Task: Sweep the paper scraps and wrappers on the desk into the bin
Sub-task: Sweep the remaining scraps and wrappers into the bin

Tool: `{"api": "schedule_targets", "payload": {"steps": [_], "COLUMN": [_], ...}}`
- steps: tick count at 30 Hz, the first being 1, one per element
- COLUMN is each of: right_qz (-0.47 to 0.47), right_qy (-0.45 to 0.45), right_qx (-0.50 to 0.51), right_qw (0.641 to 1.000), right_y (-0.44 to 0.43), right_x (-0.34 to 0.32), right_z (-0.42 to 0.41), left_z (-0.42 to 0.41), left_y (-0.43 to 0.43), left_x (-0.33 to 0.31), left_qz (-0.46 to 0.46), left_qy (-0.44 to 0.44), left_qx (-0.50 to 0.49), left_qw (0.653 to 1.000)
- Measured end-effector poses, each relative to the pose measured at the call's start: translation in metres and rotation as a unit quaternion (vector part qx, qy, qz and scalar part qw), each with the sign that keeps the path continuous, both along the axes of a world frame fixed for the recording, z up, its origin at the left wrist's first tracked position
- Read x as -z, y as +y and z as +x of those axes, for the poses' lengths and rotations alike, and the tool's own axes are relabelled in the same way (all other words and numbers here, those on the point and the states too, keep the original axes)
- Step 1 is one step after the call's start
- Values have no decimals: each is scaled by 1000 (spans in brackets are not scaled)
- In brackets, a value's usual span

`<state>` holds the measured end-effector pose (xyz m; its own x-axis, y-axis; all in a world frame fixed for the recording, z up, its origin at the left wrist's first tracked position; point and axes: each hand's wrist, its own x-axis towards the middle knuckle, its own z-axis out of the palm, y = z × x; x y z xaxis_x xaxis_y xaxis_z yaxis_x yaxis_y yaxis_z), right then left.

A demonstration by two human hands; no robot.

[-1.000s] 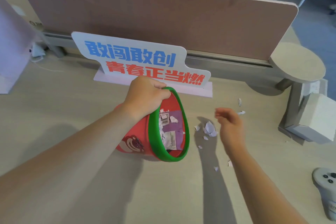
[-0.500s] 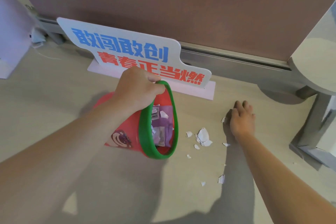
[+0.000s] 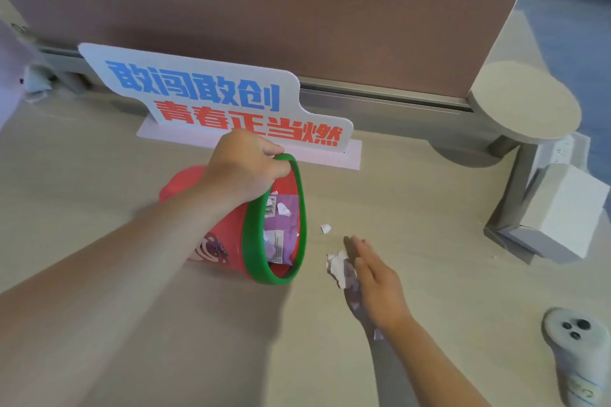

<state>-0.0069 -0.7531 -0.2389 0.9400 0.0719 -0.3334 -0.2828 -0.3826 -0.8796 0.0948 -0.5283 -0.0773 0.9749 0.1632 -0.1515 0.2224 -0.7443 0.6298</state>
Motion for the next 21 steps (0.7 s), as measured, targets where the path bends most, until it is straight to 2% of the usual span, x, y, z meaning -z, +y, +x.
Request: {"api": "schedule_targets", "payload": {"steps": [1, 2, 3, 5, 7, 9, 11, 14, 18, 21], "right_qz": [47, 35, -1, -86, -172, -277, -322, -335, -323, -303], "right_qy": [23, 11, -5, -36, -78, -66, -42, -36, -73, -90], "right_qx": [98, 168, 214, 237, 173, 95, 91, 110, 57, 17], "right_qw": [994, 985, 977, 967, 967, 954, 941, 935, 942, 949], "right_y": [-5, -9, -11, -11, -4, 11, 24, 44, 67, 75], "right_x": [-4, -9, -14, -15, -2, 12, 23, 21, 23, 23], "right_z": [0, -4, -10, -30, -55, -75, -80, -58, -11, 22], "left_z": [-3, -6, -10, -17, -24, -30, -36, -48, -61, -64], "left_y": [2, 4, 6, 11, 17, 24, 33, 45, 56, 64], "left_x": [-1, -2, -3, -5, -6, -7, -10, -12, -9, -9], "left_qz": [-5, -11, -18, -35, -51, -53, -48, -55, -41, -19], "left_qy": [-2, -5, -10, -15, -18, -26, -34, -25, -7, -27], "left_qx": [3, 6, 10, 19, 23, 23, 24, 9, -24, -47], "left_qw": [1000, 1000, 1000, 999, 998, 998, 998, 998, 999, 998]}}
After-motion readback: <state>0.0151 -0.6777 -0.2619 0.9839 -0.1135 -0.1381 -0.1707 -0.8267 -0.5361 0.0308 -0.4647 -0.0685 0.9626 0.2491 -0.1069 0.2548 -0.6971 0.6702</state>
